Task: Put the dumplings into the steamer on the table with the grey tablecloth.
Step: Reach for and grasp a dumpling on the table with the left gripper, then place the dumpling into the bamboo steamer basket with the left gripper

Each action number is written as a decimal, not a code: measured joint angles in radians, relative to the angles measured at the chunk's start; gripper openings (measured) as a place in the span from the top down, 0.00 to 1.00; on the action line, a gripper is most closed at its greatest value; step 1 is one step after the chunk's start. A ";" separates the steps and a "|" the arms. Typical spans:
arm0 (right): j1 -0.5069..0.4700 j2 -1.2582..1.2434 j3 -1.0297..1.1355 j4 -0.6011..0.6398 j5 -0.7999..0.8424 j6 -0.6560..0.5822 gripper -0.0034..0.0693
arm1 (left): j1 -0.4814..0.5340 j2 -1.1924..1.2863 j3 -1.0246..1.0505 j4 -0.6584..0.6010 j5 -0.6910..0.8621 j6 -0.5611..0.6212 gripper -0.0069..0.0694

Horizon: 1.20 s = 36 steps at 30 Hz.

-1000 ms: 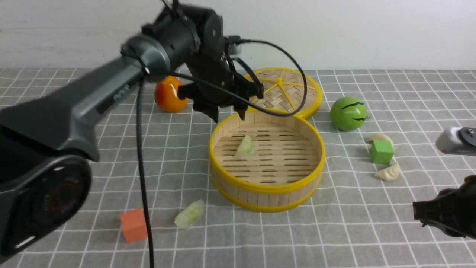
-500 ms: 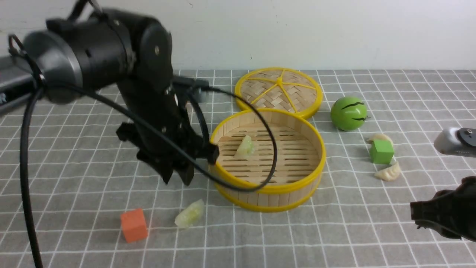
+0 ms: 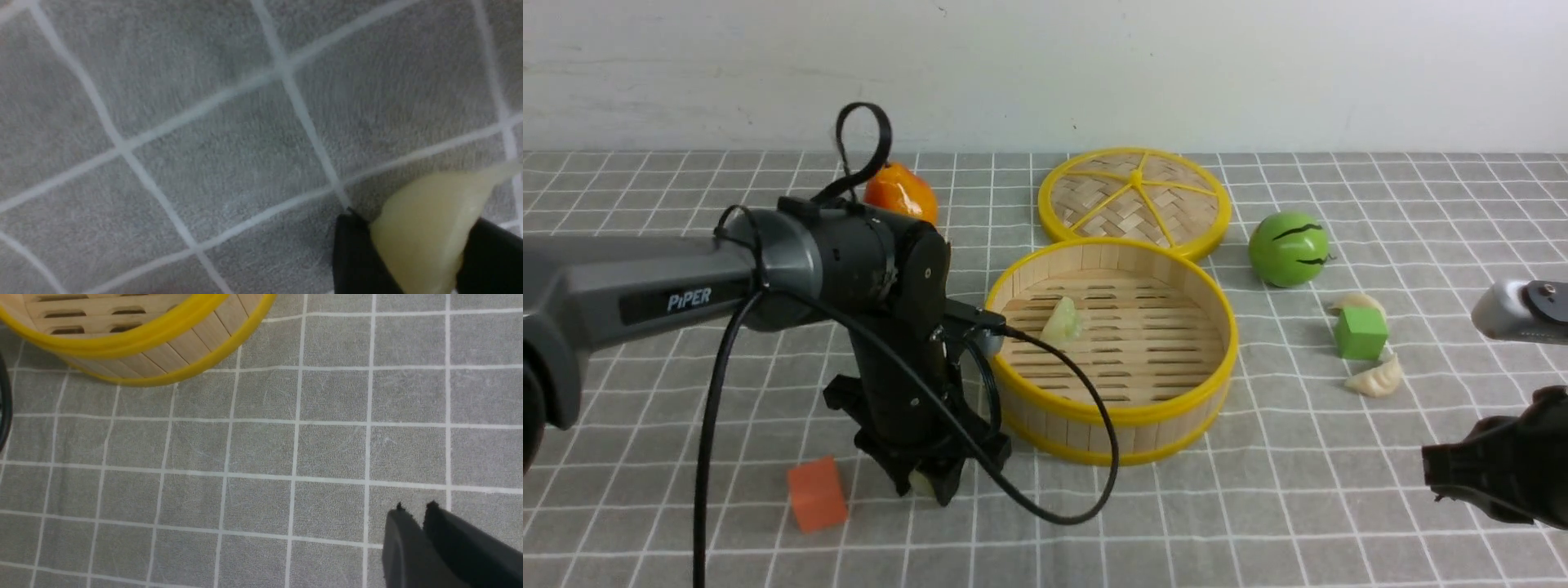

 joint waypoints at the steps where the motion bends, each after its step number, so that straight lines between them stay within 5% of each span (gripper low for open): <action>1: 0.000 0.000 0.000 0.000 0.000 0.000 0.85 | 0.000 0.000 0.000 -0.004 0.001 0.000 0.59; 13: 0.000 0.000 0.000 0.012 -0.001 -0.007 0.84 | 0.000 -0.169 -0.076 -0.124 0.097 0.025 0.59; 22: 0.000 0.000 0.000 0.045 -0.008 -0.007 0.82 | -0.001 -0.111 -0.270 -0.519 -0.049 0.157 0.59; 32: 0.000 0.000 0.000 0.048 -0.009 -0.038 0.81 | -0.001 0.097 -0.339 -0.434 -0.056 0.180 0.58; 36: 0.000 0.000 0.000 0.048 -0.011 -0.041 0.81 | -0.001 0.121 -0.343 -0.382 -0.034 0.180 0.41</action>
